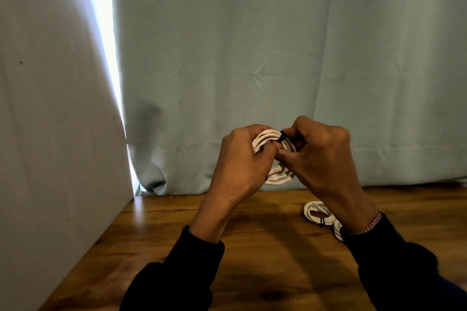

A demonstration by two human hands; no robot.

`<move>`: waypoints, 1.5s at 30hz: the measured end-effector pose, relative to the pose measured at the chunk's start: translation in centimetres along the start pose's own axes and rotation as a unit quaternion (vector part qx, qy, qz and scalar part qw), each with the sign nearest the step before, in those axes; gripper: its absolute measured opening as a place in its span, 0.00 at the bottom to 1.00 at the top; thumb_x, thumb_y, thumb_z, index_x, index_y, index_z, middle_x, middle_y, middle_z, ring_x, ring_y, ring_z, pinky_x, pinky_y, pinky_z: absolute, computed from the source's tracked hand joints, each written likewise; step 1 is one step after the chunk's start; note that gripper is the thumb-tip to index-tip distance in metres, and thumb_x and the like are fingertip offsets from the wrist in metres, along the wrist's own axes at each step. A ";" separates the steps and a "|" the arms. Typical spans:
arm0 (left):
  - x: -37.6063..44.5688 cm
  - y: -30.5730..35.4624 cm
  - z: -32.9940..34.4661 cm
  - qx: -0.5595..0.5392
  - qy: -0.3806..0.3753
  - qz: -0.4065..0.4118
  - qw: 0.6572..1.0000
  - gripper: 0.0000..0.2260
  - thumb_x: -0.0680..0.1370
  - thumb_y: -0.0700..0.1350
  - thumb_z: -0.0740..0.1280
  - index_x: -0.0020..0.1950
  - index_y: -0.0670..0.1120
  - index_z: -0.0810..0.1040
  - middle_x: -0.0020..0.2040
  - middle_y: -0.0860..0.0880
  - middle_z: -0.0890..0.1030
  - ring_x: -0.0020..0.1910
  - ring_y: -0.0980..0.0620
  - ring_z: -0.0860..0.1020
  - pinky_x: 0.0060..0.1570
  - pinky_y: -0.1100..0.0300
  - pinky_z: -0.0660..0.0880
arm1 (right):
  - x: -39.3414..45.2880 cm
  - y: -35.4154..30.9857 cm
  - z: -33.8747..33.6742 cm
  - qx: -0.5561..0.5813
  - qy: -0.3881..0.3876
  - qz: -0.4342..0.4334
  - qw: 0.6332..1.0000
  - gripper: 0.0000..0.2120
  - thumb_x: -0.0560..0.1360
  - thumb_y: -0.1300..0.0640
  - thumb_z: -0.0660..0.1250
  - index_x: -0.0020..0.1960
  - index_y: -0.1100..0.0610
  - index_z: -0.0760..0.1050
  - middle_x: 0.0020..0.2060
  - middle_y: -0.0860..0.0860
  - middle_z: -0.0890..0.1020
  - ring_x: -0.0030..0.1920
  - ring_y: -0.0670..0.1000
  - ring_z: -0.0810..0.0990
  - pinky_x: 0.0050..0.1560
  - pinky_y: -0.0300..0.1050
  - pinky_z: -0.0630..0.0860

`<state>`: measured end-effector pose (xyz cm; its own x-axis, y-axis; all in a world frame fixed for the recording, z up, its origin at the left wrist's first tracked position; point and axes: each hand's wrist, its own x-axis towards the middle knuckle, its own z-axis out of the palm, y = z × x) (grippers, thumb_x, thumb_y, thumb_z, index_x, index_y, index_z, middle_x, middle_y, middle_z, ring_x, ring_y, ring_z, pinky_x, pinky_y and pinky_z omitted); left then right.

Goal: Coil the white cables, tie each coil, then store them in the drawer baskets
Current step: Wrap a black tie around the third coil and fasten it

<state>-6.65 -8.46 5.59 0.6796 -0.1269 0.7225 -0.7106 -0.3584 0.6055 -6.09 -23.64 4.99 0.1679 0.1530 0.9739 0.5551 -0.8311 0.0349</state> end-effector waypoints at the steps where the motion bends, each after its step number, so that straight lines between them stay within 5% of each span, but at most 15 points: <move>1: 0.0 0.1 0.0 0.003 0.005 0.002 1.000 0.11 0.79 0.41 0.67 0.60 0.46 0.83 0.49 0.50 0.85 0.42 0.57 0.81 0.39 0.70 0.75 | -0.1 0.0 0.1 -0.005 0.004 -0.005 1.000 0.13 0.70 0.55 0.79 0.41 0.63 0.78 0.32 0.55 0.81 0.29 0.53 0.78 0.28 0.51 0.78; 4: -0.2 0.4 0.2 0.017 0.021 -0.004 1.000 0.15 0.79 0.41 0.68 0.66 0.47 0.80 0.55 0.51 0.84 0.49 0.57 0.82 0.44 0.75 0.75 | -0.2 0.0 0.1 -0.010 0.005 -0.017 1.000 0.14 0.70 0.56 0.79 0.40 0.63 0.77 0.31 0.55 0.81 0.28 0.53 0.77 0.27 0.50 0.77; 9: -0.2 0.5 -0.1 -0.044 0.044 -0.057 0.996 0.18 0.76 0.42 0.72 0.64 0.49 0.74 0.52 0.50 0.84 0.45 0.54 0.83 0.37 0.64 0.80 | 0.0 -0.2 -0.1 -0.009 -0.001 -0.030 1.000 0.14 0.67 0.56 0.80 0.40 0.62 0.77 0.32 0.55 0.81 0.28 0.52 0.77 0.28 0.48 0.77; 15: 0.0 0.4 -1.1 -0.045 0.034 -0.030 0.998 0.18 0.75 0.42 0.74 0.64 0.47 0.75 0.55 0.52 0.84 0.52 0.57 0.83 0.52 0.61 0.81 | -0.1 -0.5 0.1 -0.015 -0.008 -0.049 0.999 0.14 0.67 0.58 0.81 0.40 0.61 0.76 0.31 0.54 0.80 0.28 0.51 0.76 0.27 0.49 0.78; 22: 0.4 -0.2 -2.2 -0.063 -0.016 -0.107 0.992 0.15 0.72 0.50 0.77 0.56 0.46 0.84 0.43 0.51 0.86 0.42 0.56 0.84 0.44 0.61 0.80 | 0.0 0.0 0.0 -0.010 -0.010 -0.054 0.998 0.10 0.72 0.55 0.74 0.42 0.60 0.78 0.34 0.54 0.82 0.30 0.51 0.78 0.28 0.51 0.78; 26: 0.3 -0.3 -1.9 -0.100 -0.017 -0.101 0.990 0.08 0.72 0.44 0.77 0.50 0.46 0.86 0.39 0.50 0.86 0.36 0.55 0.83 0.39 0.63 0.80 | 0.0 0.1 0.2 0.002 -0.022 -0.063 0.998 0.11 0.74 0.51 0.70 0.42 0.60 0.80 0.35 0.53 0.83 0.31 0.51 0.79 0.29 0.50 0.78; 30: 0.7 -0.8 -1.3 -0.226 -0.013 -0.164 0.960 0.07 0.74 0.37 0.75 0.51 0.39 0.85 0.45 0.42 0.86 0.42 0.47 0.83 0.41 0.58 0.81 | 0.1 0.4 0.3 0.032 -0.028 -0.056 0.997 0.13 0.75 0.49 0.68 0.44 0.60 0.82 0.37 0.52 0.84 0.34 0.51 0.81 0.32 0.51 0.80; 36: 1.0 -1.5 -0.8 -0.274 -0.003 -0.195 0.942 0.02 0.76 0.36 0.72 0.47 0.41 0.83 0.43 0.44 0.83 0.43 0.48 0.78 0.37 0.57 0.74 | 0.4 0.0 0.2 0.091 -0.062 -0.012 0.994 0.16 0.75 0.48 0.70 0.53 0.60 0.85 0.43 0.52 0.86 0.40 0.49 0.84 0.40 0.50 0.83; 39: 1.1 -1.5 -1.3 -0.287 0.015 -0.186 0.940 0.04 0.76 0.36 0.72 0.49 0.41 0.82 0.41 0.46 0.83 0.40 0.52 0.78 0.36 0.58 0.74 | 0.7 -0.3 -0.3 0.172 -0.112 0.057 0.977 0.18 0.73 0.53 0.76 0.61 0.56 0.82 0.50 0.49 0.87 0.47 0.44 0.85 0.50 0.39 0.82; 45: 0.7 -1.4 -1.3 -0.195 -0.014 -0.133 0.972 0.06 0.75 0.38 0.74 0.50 0.43 0.81 0.41 0.46 0.85 0.40 0.52 0.80 0.39 0.57 0.74 | 1.2 -0.5 -0.6 0.250 -0.084 0.175 0.949 0.15 0.77 0.51 0.70 0.62 0.52 0.81 0.50 0.44 0.85 0.51 0.41 0.84 0.53 0.37 0.81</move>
<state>-5.42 -6.86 5.73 0.8497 -0.1043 0.5168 -0.5200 -0.0049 0.8541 -6.66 -23.31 6.25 0.5167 0.0325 0.8556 0.7517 -0.4955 -0.4352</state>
